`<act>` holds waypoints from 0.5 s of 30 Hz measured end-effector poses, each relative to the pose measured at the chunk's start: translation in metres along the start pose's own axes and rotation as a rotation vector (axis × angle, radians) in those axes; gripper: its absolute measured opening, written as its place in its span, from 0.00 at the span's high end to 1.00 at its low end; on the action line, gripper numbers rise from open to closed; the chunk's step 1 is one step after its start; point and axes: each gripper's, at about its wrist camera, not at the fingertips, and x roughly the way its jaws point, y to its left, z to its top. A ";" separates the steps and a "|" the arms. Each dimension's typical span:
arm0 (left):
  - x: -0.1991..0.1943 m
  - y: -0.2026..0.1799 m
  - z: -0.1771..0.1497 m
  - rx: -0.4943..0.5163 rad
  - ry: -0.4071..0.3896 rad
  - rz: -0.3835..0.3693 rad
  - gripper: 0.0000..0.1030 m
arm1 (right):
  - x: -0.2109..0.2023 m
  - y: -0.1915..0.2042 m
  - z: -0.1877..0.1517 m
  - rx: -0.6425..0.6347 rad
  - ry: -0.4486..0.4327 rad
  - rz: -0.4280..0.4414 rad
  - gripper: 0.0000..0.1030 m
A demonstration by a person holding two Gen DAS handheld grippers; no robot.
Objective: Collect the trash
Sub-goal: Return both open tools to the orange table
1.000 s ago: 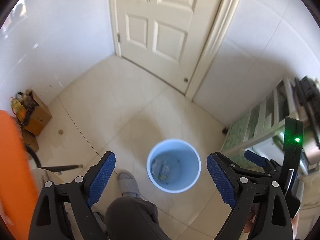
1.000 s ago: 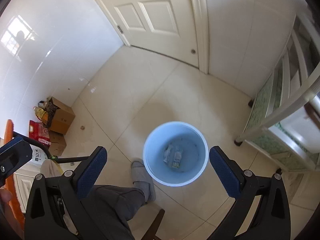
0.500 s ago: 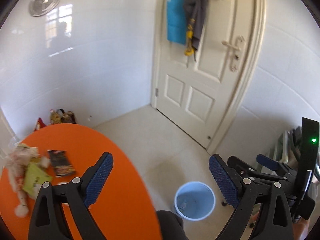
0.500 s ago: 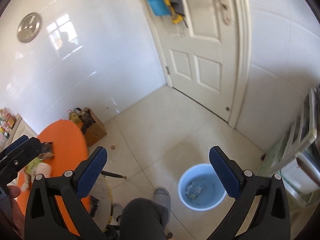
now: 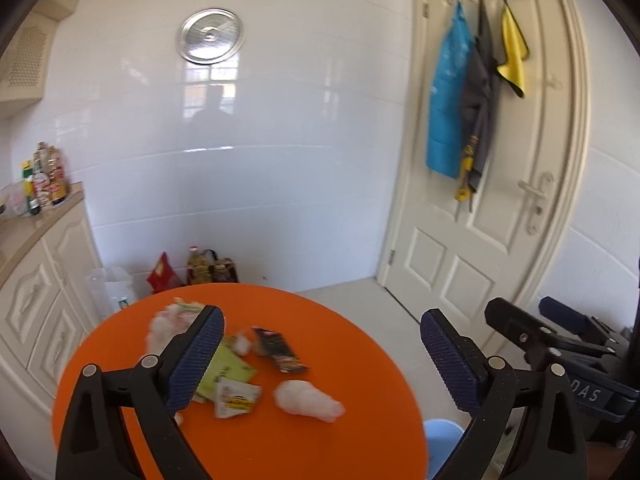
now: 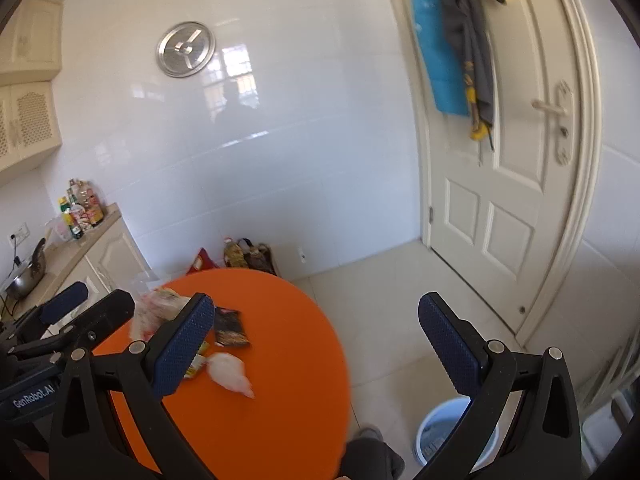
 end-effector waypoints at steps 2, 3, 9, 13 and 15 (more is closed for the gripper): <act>-0.020 0.010 -0.005 -0.026 -0.029 0.045 0.04 | -0.007 0.019 0.004 -0.027 -0.028 0.027 0.00; -0.035 0.020 -0.009 -0.040 -0.042 0.066 0.03 | -0.009 0.029 0.007 -0.040 -0.043 0.044 0.00; -0.081 0.034 -0.030 -0.093 -0.089 0.165 0.02 | -0.019 0.082 0.018 -0.118 -0.100 0.113 0.00; -0.099 0.034 -0.040 -0.123 -0.121 0.229 0.01 | -0.027 0.110 0.018 -0.167 -0.123 0.150 0.00; -0.103 0.033 -0.043 -0.138 -0.133 0.259 0.01 | -0.030 0.119 0.019 -0.186 -0.131 0.169 0.00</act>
